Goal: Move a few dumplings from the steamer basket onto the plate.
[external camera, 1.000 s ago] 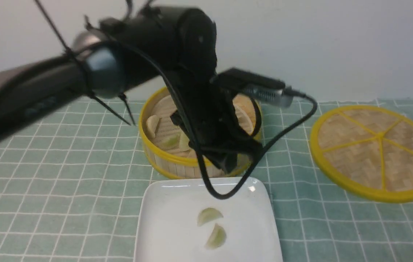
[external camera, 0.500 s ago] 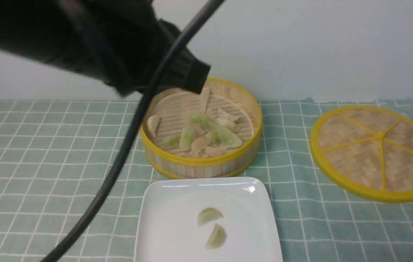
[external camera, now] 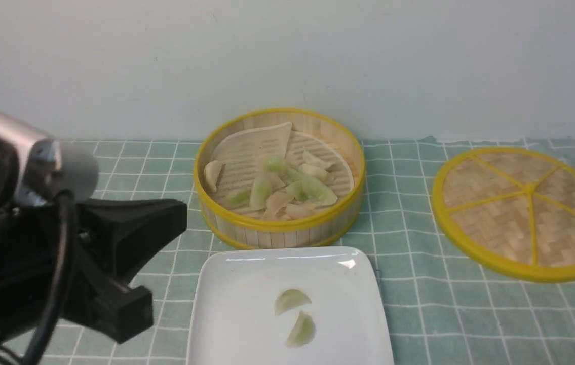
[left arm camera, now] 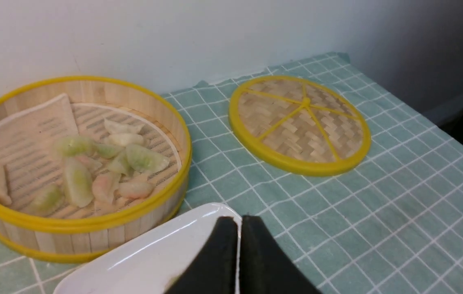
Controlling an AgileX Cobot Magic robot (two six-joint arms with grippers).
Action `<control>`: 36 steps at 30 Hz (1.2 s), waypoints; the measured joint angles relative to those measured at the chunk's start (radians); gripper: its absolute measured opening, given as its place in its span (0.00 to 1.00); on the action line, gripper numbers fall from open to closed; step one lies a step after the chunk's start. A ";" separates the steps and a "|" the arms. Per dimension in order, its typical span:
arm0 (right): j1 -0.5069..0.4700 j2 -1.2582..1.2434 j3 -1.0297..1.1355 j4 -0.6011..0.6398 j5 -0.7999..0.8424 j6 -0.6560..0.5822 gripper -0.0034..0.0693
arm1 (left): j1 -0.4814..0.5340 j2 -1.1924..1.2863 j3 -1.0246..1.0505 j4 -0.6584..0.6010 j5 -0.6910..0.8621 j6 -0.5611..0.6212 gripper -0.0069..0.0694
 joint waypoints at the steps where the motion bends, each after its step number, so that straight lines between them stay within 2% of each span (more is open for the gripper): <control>1: 0.000 0.000 0.000 0.000 0.000 0.000 0.03 | 0.000 -0.019 0.004 0.000 0.000 0.000 0.08; 13: 0.000 0.000 0.000 0.000 0.000 0.000 0.03 | 0.000 -0.262 0.006 0.001 0.054 0.096 0.08; 19: 0.000 0.000 0.000 0.000 0.000 0.000 0.03 | 0.020 -0.408 0.096 0.096 0.061 0.114 0.08; 22: 0.000 0.000 0.000 0.000 0.000 0.000 0.03 | 0.085 -0.487 0.181 0.116 0.042 0.115 0.08; 23: 0.000 0.000 0.000 0.000 0.000 0.000 0.03 | 0.169 -0.545 0.266 0.120 0.022 0.115 0.08; 26: 0.000 0.000 0.000 0.000 0.000 0.000 0.03 | 0.320 -0.649 0.413 0.125 -0.011 0.115 0.08; 27: 0.000 0.000 0.000 0.000 0.000 0.000 0.03 | 0.330 -0.656 0.435 0.126 -0.013 0.115 0.08; 30: 0.000 0.000 0.000 0.000 0.000 0.000 0.03 | 0.482 -0.730 0.585 0.128 -0.034 0.115 0.08; 33: 0.000 0.000 0.000 0.000 0.000 0.000 0.03 | 0.548 -0.740 0.677 0.131 -0.031 0.115 0.08; 36: 0.000 0.000 0.000 0.000 0.000 0.000 0.03 | 0.556 -0.740 0.692 0.139 -0.023 0.115 0.08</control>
